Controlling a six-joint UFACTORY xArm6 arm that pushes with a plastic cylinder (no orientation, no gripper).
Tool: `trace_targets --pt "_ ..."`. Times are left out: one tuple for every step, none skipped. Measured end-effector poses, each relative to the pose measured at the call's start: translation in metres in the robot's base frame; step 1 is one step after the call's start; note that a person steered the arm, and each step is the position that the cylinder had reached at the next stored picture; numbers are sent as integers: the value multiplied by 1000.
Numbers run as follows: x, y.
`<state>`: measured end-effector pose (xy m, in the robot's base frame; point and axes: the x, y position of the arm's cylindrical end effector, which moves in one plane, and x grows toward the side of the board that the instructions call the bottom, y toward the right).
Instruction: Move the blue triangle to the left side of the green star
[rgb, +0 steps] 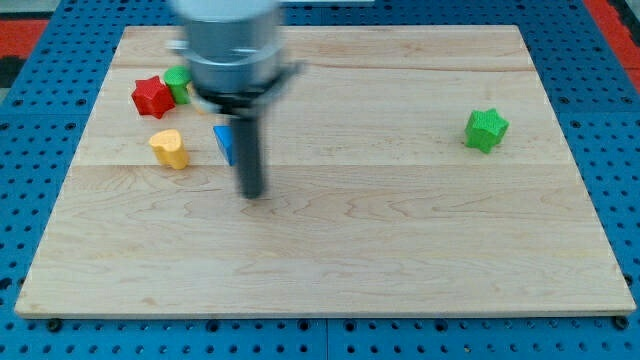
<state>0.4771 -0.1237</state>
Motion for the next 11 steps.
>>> trace_targets --pt "-14 -101" --pt "-40 -115" --pt "-47 -70" --pt "-52 3" --pt "-72 52" --pt "-90 102" --pt "-92 155" --pt "-99 225" --pt "-99 248" --pt "-80 189" --pt "-40 95"
